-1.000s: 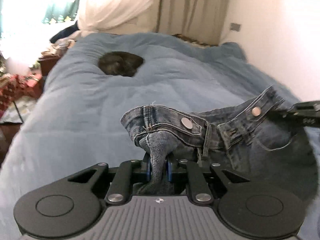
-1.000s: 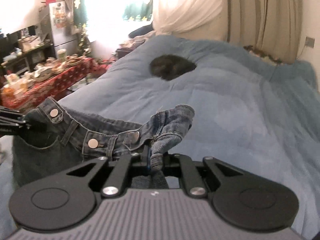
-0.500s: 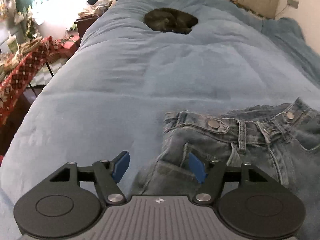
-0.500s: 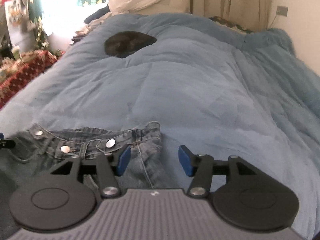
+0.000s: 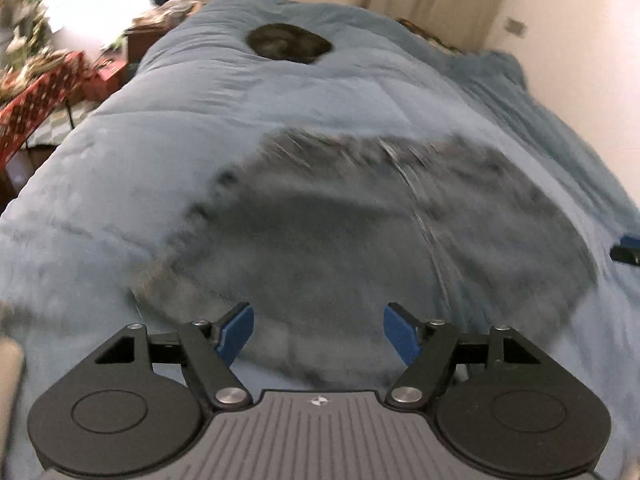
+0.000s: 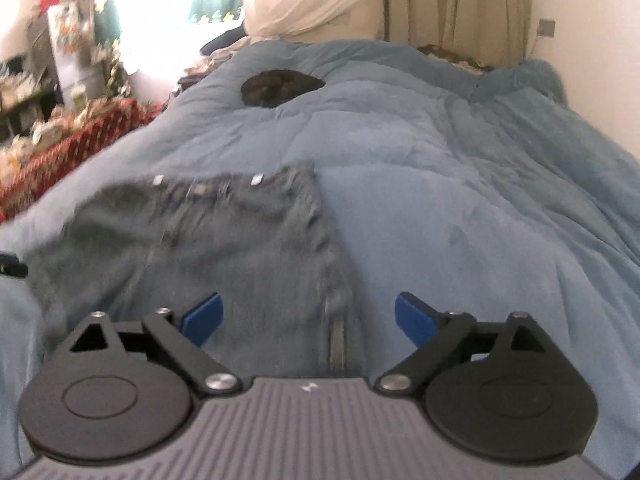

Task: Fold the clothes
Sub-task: 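Pull the jacket flat across the duvet with both tools and release, then move the left tool toward the leg hems of the denim shorts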

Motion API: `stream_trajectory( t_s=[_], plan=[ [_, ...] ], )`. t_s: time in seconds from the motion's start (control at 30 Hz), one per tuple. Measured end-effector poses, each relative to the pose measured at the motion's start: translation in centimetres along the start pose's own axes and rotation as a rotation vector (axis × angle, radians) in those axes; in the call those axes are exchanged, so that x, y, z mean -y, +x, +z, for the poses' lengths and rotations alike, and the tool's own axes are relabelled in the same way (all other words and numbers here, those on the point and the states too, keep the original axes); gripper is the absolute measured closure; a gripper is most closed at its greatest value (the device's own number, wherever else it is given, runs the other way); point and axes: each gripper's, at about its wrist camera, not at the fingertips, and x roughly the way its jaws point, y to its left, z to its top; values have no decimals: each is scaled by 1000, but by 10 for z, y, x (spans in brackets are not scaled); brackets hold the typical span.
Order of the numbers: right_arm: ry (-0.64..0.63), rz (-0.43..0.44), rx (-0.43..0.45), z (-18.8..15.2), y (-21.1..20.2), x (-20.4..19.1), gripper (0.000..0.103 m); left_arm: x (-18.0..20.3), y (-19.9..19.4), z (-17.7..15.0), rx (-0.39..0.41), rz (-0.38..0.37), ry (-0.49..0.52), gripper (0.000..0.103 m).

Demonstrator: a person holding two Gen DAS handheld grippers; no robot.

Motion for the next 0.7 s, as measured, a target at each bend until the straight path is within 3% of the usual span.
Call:
stream_trajectory(
  t_s=[0.17,0.3,0.43,0.6,0.7],
  plan=[
    [-15,1,9,-55,-34,-32,1,42,-20,-46,-16,-57,38,29],
    [28,-17,11,-87,-47,-54,1,70,-32,-79,37,-2,97,9],
    [58,-59,10,-112,-56,-68,1,85,-37,-106,55,-34,112,9],
    [72,-82,40,-136,-67,-79,1,85,-48,-125,128,-160,53,6],
    [92,-82,45,-149,-73,-81,1,92,-46,-130,123,-112,97,4]
  ],
)
